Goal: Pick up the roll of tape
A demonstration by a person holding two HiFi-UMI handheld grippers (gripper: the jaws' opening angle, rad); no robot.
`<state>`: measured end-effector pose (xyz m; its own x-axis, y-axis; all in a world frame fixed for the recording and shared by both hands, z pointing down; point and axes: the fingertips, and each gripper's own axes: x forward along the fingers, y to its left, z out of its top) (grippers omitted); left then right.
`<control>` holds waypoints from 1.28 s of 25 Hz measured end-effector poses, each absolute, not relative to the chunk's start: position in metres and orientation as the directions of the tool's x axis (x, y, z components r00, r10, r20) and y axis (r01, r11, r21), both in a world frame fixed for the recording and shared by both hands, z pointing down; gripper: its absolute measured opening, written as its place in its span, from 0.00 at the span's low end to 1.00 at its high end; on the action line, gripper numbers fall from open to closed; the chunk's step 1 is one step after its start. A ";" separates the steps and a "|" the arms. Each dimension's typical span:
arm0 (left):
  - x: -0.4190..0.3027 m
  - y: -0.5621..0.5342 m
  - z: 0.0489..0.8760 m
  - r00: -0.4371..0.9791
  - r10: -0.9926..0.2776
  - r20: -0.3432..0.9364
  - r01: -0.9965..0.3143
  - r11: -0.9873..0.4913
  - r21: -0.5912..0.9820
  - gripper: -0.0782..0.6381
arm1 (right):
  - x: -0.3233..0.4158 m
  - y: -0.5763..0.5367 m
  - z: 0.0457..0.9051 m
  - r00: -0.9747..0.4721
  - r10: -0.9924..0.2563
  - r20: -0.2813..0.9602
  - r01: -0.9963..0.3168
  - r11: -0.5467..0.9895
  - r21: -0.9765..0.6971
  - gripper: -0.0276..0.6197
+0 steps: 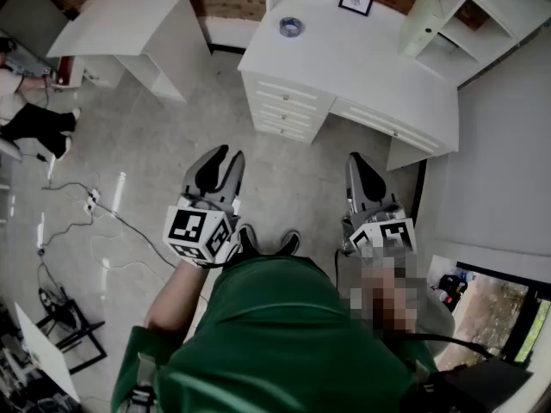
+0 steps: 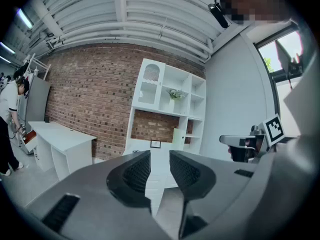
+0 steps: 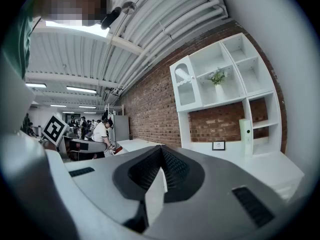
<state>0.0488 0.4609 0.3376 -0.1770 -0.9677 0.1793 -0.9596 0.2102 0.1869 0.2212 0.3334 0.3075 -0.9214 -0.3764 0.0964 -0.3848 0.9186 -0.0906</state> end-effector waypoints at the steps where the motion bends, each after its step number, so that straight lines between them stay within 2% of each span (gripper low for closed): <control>1: 0.044 0.464 0.338 -0.178 -0.968 0.178 -0.959 0.211 0.188 0.29 | 0.217 0.334 0.308 -0.919 -0.383 0.095 -0.391 0.916 -0.088 0.08; 8: 0.019 0.499 0.347 -0.178 -0.969 0.174 -0.957 0.211 0.199 0.29 | 0.197 0.360 0.311 -0.907 -0.410 0.095 -0.417 0.906 -0.070 0.08; 15: -0.011 0.522 0.327 -0.178 -0.978 0.110 -0.962 0.197 0.192 0.29 | 0.179 0.379 0.296 -0.884 -0.460 0.085 -0.465 0.884 -0.052 0.09; 17: -0.025 0.529 0.319 -0.190 -0.978 0.083 -0.961 0.203 0.186 0.29 | 0.173 0.383 0.290 -0.875 -0.477 0.080 -0.481 0.876 -0.037 0.30; 19: -0.039 0.537 0.314 -0.201 -0.978 0.064 -0.961 0.209 0.183 0.29 | 0.167 0.387 0.286 -0.866 -0.494 0.075 -0.497 0.867 -0.026 0.34; 26: -0.074 0.562 0.338 -0.184 -0.980 0.069 -0.957 0.195 0.215 0.29 | 0.144 0.409 0.297 -0.848 -0.521 0.099 -0.525 0.851 -0.017 0.34; 32: -0.089 0.568 0.361 -0.171 -0.978 0.116 -0.950 0.195 0.245 0.36 | 0.124 0.413 0.302 -0.851 -0.506 0.141 -0.510 0.860 0.006 0.33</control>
